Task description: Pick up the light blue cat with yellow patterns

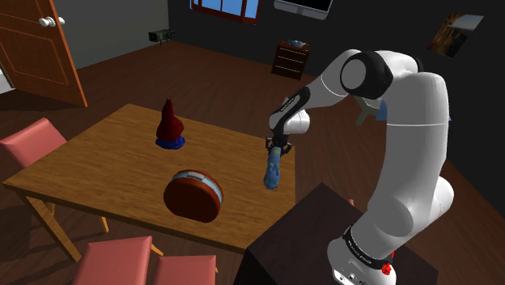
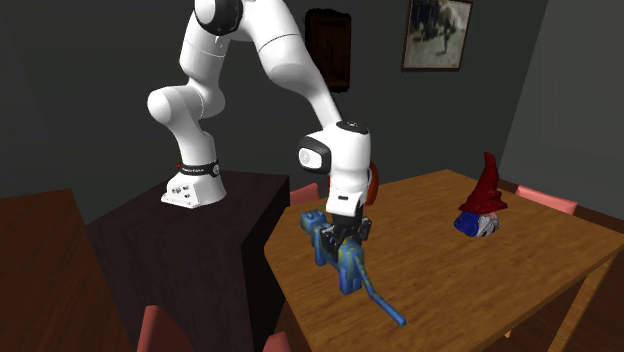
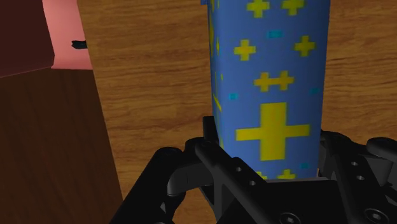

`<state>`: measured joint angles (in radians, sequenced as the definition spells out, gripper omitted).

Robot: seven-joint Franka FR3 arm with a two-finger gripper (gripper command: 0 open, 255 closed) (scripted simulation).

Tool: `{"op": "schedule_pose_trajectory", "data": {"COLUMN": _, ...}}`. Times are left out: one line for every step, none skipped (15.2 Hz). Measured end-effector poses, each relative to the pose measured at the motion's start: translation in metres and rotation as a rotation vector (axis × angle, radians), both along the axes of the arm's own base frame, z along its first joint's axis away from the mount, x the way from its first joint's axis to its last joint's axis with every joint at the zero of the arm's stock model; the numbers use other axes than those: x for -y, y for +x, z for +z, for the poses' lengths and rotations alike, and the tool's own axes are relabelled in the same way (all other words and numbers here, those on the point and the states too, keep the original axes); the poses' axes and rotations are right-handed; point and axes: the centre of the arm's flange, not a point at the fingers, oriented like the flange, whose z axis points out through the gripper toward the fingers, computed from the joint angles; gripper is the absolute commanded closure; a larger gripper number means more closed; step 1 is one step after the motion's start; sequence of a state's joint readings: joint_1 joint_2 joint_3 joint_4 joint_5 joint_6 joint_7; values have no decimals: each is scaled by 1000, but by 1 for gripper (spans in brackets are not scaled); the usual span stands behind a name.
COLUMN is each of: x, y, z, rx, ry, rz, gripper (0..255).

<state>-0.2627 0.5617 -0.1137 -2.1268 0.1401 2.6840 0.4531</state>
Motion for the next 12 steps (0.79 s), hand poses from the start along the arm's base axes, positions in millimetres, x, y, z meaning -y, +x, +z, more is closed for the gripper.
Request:
{"op": "schedule_pose_trajectory", "data": {"x": 1, "y": -1, "z": 6, "rx": 0, "ry": 0, "rz": 0, "gripper": 255}}
{"op": "schedule_pose_trajectory", "data": {"x": 1, "y": -1, "z": 12, "rx": 0, "ry": 0, "rz": 0, "gripper": 255}}
{"op": "schedule_pose_trajectory", "data": {"x": 1, "y": -1, "z": 17, "rx": 0, "ry": 0, "rz": 0, "gripper": 255}}
{"op": "schedule_pose_trajectory", "data": {"x": 1, "y": 0, "z": 22, "rx": 0, "ry": 0, "rz": 0, "gripper": 255}}
{"op": "schedule_pose_trajectory", "data": {"x": 1, "y": 0, "z": 28, "rx": 0, "ry": 0, "rz": 0, "gripper": 255}}
{"op": "schedule_pose_trajectory", "data": {"x": 1, "y": 0, "z": 33, "rx": 0, "ry": 0, "rz": 0, "gripper": 255}}
{"op": "schedule_pose_trajectory", "data": {"x": 2, "y": -1, "z": 38, "rx": 0, "ry": 0, "rz": 0, "gripper": 255}}
{"op": "schedule_pose_trajectory", "data": {"x": 2, "y": 0, "z": 42, "rx": 0, "ry": 0, "rz": 0, "gripper": 255}}
{"op": "schedule_pose_trajectory", "data": {"x": 2, "y": 0, "z": 48, "rx": 0, "ry": 0, "rz": 0, "gripper": 255}}
{"op": "schedule_pose_trajectory", "data": {"x": 2, "y": 1, "z": 54, "rx": 0, "ry": 0, "rz": 0, "gripper": 255}}
{"op": "schedule_pose_trajectory", "data": {"x": 1, "y": 1, "z": 59, "rx": 0, "ry": 0, "rz": 0, "gripper": 255}}
{"op": "schedule_pose_trajectory", "data": {"x": 1, "y": 0, "z": 62, "rx": 0, "ry": 0, "rz": 0, "gripper": 255}}
